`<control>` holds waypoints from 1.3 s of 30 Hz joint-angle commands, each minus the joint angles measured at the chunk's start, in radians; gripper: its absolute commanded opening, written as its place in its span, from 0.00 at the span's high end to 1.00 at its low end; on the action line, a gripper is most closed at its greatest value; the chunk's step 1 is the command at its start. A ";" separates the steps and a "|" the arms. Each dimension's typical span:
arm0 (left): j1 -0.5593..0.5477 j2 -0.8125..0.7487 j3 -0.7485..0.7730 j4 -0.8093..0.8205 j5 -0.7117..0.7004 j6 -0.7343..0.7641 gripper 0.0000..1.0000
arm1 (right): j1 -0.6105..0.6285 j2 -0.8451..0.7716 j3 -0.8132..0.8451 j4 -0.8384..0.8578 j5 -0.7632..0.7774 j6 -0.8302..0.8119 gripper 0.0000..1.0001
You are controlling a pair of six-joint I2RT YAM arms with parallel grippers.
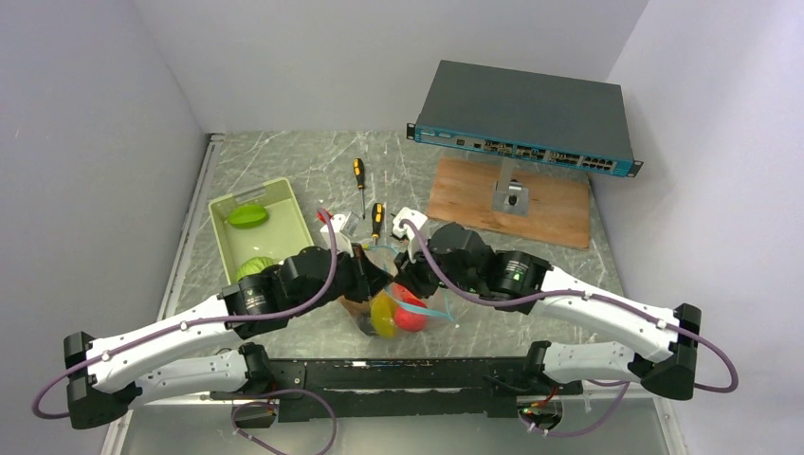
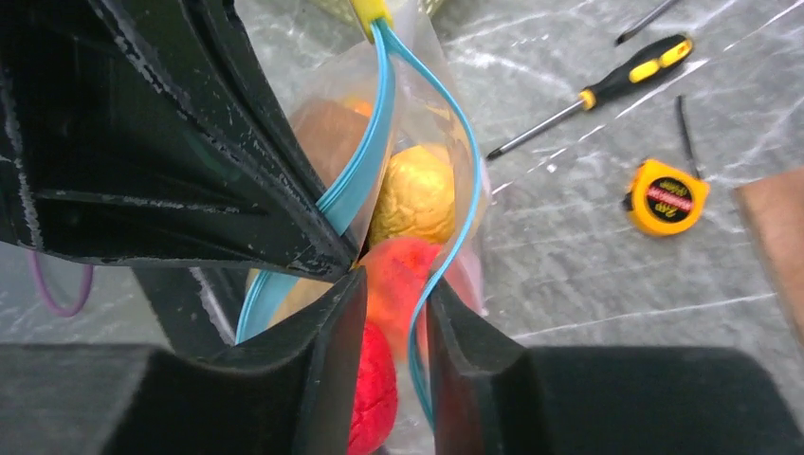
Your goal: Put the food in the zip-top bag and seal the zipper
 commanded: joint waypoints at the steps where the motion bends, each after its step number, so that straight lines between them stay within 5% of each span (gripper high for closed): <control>1: -0.008 -0.023 -0.026 -0.002 -0.108 -0.149 1.00 | 0.035 0.018 0.051 -0.021 -0.074 -0.031 0.58; 5: -0.008 -0.022 -0.034 -0.010 -0.128 -0.168 1.00 | 0.049 0.007 0.033 -0.003 -0.099 -0.019 0.41; 17: -0.008 -0.011 -0.002 -0.067 -0.159 -0.212 1.00 | 0.060 -0.002 0.006 0.055 -0.070 0.055 0.17; 26: -0.008 -0.003 0.048 -0.153 -0.200 -0.344 1.00 | 0.223 0.053 0.002 0.081 0.407 0.058 0.22; 39: -0.008 -0.003 0.082 -0.239 -0.254 -0.455 1.00 | 0.229 0.036 -0.081 0.194 0.410 0.005 0.42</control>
